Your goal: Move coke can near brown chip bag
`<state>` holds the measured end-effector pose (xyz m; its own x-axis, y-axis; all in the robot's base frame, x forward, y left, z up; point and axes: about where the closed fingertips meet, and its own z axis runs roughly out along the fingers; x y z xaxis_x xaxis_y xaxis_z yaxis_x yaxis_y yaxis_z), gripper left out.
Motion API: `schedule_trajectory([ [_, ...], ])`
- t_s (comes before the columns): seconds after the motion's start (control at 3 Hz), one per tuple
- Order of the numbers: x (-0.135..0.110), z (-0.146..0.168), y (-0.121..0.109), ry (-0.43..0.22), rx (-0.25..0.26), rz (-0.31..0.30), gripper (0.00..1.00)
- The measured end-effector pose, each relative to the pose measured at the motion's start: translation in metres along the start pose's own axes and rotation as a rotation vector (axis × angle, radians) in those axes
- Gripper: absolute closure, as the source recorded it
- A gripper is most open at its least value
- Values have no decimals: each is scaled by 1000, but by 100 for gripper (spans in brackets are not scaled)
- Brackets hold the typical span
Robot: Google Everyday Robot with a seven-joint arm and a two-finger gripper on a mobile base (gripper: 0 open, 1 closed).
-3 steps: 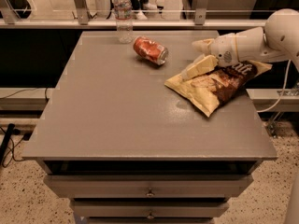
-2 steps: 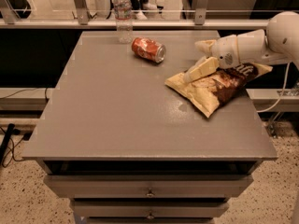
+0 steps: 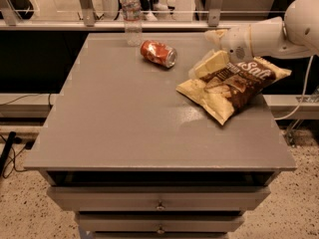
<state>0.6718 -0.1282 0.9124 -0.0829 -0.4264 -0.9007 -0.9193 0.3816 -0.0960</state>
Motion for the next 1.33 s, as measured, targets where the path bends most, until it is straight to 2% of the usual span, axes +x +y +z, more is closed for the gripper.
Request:
schedule_trajectory([
  [0.33,-37,45,2,85,50,-37,0],
  [0.67,-41,77,-8,192,101,-43,0],
  [1.33,-43,114,-42,420,173,-27,0],
])
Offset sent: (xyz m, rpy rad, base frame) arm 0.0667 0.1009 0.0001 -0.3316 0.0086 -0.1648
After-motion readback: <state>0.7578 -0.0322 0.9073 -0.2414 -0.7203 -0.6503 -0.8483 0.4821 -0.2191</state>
